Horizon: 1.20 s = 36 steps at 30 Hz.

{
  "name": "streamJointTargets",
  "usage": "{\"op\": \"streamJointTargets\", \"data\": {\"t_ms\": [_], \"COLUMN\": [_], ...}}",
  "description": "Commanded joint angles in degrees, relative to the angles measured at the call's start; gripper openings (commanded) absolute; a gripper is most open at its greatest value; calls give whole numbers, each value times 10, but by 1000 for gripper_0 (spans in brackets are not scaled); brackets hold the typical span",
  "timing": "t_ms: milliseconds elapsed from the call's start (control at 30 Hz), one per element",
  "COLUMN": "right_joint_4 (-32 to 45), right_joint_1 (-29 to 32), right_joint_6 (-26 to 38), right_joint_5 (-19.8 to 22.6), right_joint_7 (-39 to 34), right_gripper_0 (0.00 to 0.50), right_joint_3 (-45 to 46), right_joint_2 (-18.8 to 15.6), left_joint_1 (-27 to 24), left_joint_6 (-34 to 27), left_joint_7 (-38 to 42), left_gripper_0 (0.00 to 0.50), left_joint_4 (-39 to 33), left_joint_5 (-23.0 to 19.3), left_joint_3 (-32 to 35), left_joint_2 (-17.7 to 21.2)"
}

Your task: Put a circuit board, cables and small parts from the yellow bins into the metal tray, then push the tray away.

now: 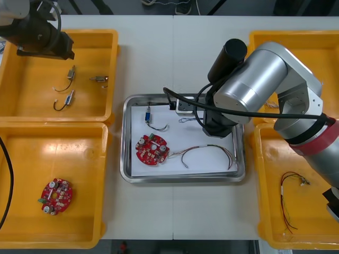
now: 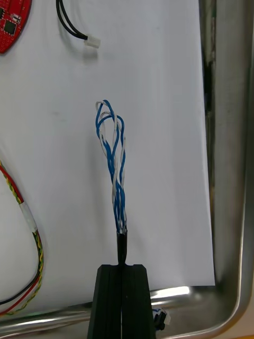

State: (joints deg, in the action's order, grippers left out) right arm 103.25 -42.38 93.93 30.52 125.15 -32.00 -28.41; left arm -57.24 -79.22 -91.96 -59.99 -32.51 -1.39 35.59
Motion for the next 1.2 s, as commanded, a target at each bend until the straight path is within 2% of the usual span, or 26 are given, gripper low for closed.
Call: {"op": "streamJointTargets", "data": {"t_ms": [33, 167, 433, 533, 567, 600, 633, 667, 767, 833, 867, 1200], "right_joint_4": [-16, -32, -66, -74, -74, -74, -74, -73, -65, -60, -57, -31], "right_joint_1": [9, 9, 12, 11, 12, 11, 11, 11, 12, 11, 11, 11], "right_joint_6": [-30, -53, -71, -71, -69, -68, -68, -68, -68, -66, -63, -45], "right_joint_5": [0, -15, -16, -13, -12, -11, -11, -11, -12, -12, -12, -13], "right_joint_7": [20, 17, 16, 12, 11, 10, 8, 6, 2, -3, -4, -17], "right_gripper_0": [0, 0, 0, 51, 93, 154, 179, 255, 430, 488, 500, 500], "right_joint_3": [-18, -37, -40, -42, -41, -41, -41, -41, -40, -39, -37, -26], "right_joint_2": [8, 8, 12, 12, 12, 13, 13, 13, 12, 13, 13, 13], "left_joint_1": [-33, -32, -32, -32, -30, -27, -27, -23, -16, -12, -9, 6], "left_joint_6": [31, 69, 122, 122, 122, 123, 125, 126, 135, 142, 148, 166], "left_joint_7": [-50, -57, -58, -59, -59, -59, -58, -59, -59, -59, -59, -61], "left_gripper_0": [500, 500, 500, 500, 500, 500, 500, 500, 500, 500, 500, 500], "left_joint_4": [22, 58, 101, 107, 107, 107, 107, 107, 106, 107, 107, 107], "left_joint_5": [7, 6, -1, -4, -5, -7, -7, -9, -13, -15, -16, -18], "left_joint_3": [15, 8, -38, -43, -44, -44, -44, -44, -46, -51, -56, -75], "left_joint_2": [16, 8, -4, -10, -11, -15, -15, -17, -20, -21, -21, -20]}}
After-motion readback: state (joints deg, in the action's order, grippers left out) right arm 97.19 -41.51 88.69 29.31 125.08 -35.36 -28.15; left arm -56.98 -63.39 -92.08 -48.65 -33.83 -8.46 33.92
